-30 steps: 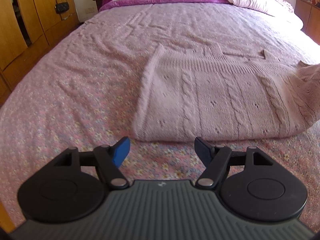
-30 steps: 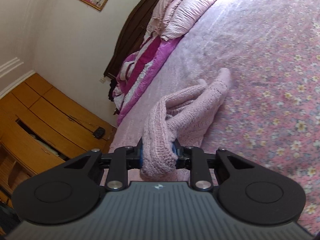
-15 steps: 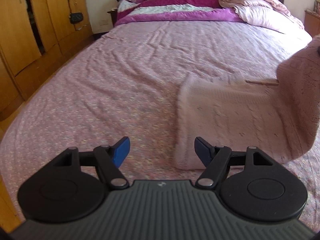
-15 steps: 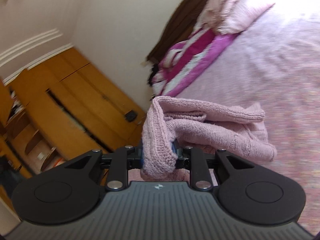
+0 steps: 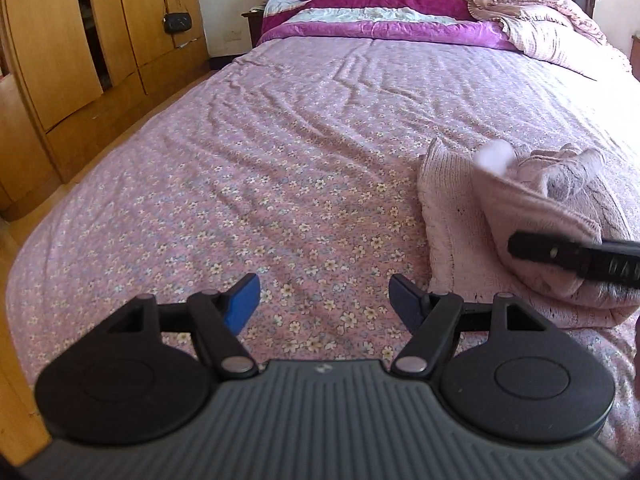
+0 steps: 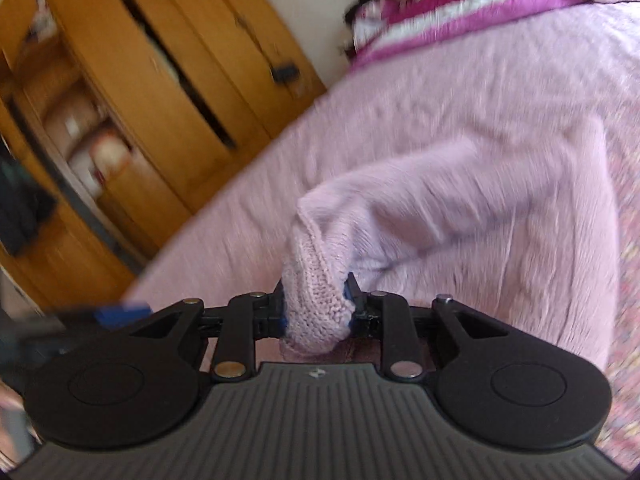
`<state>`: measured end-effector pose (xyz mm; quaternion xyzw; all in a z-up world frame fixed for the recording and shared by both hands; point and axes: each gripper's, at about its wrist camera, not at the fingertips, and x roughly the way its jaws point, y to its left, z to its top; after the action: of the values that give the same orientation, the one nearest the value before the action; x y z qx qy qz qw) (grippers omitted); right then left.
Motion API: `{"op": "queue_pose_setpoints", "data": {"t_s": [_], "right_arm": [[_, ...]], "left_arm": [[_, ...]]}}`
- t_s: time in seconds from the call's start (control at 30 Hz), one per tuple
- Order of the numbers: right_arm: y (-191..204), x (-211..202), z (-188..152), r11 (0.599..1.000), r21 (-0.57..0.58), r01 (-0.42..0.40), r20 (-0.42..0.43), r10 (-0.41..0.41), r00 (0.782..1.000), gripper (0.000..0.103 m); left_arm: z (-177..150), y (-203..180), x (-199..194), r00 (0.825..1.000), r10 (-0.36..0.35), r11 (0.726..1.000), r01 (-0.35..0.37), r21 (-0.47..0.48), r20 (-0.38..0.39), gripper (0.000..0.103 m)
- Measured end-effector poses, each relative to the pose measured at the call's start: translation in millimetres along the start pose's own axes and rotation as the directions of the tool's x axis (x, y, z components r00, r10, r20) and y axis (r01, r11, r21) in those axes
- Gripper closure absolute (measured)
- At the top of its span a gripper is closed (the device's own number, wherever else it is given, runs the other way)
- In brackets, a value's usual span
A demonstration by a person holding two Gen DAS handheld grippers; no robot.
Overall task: Fold small clothes
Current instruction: 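Fold the lifted side over the cardigan with the right gripper and release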
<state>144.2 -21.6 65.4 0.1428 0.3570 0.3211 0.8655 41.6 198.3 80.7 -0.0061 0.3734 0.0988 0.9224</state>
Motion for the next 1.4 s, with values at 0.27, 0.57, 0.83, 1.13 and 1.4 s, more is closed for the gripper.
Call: {"op": "queue_pose_setpoints", "data": {"t_s": [0.27,0.57,0.83,1.13,1.4], "right_arm": [[19,-26,-14,0.999,0.023,-0.032,0.061,0.031,0.998,0.039],[-9,-111,-41,0.986,0.143,0.09,0.227,-0.122,0.966,0.027],[-42,-140,-61,0.95,0.241,0.196,0.278,-0.261,0.924,0.019],[-69,-134,-78,0.926,0.339,0.166,0.277,-0.267,0.923,0.017],[-69,-109,-64,0.958,0.28,0.06,0.313,-0.15,0.938,0.014]], "left_arm": [[21,-11,2,0.988,-0.144,0.988,0.147,-0.038,0.064,0.03],[37,-79,-5,0.966,-0.222,0.968,0.203,0.147,0.13,0.03],[32,-143,25,0.958,-0.268,0.934,0.231,0.274,0.104,0.031],[23,-170,59,0.971,-0.19,0.94,0.138,0.312,0.145,0.09],[64,-102,56,0.967,-0.183,0.983,0.177,0.05,0.179,0.09]]}}
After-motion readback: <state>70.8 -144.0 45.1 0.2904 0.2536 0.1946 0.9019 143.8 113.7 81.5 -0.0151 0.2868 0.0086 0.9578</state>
